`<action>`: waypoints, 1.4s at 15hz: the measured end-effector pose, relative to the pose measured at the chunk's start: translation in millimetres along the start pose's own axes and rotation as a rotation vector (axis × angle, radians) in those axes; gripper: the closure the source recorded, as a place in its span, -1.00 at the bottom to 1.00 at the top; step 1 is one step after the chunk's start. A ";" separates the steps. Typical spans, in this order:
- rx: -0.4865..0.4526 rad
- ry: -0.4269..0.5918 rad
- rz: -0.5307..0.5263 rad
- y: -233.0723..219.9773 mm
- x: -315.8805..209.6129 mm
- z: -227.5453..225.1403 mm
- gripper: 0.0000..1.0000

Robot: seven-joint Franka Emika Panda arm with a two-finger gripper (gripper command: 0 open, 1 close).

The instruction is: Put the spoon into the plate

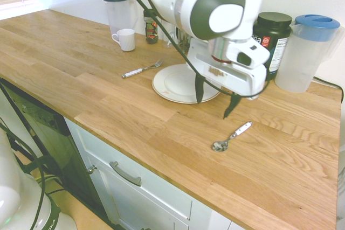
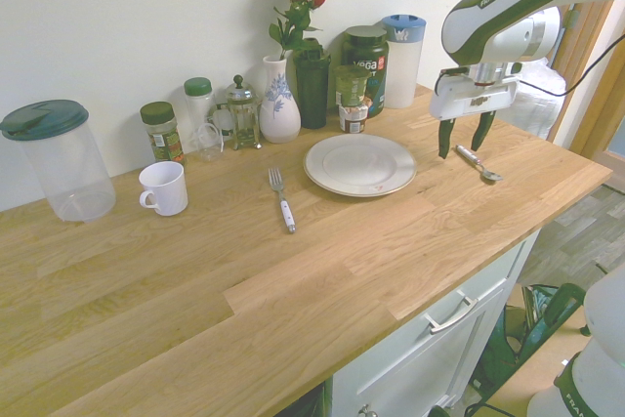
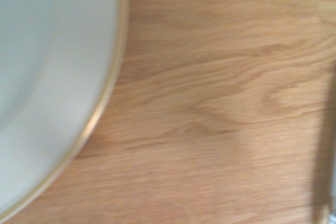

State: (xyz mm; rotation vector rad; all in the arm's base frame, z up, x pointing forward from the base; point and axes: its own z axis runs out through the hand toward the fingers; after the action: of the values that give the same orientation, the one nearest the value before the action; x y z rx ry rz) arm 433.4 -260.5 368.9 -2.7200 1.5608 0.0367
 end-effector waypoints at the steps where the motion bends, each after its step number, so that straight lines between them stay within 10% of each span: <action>1: -0.006 -0.002 0.007 5.3 10.3 8.0 -1.00; 4: -0.018 0.003 0.010 8.4 33.4 14.1 -1.00; 5: -0.017 0.004 0.013 7.3 37.3 14.7 1.00; 21: -0.020 0.000 0.025 -7.5 57.5 31.3 1.00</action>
State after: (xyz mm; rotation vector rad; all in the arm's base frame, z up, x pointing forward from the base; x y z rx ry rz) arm 468.3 -305.8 336.3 -2.7157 1.6031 0.0522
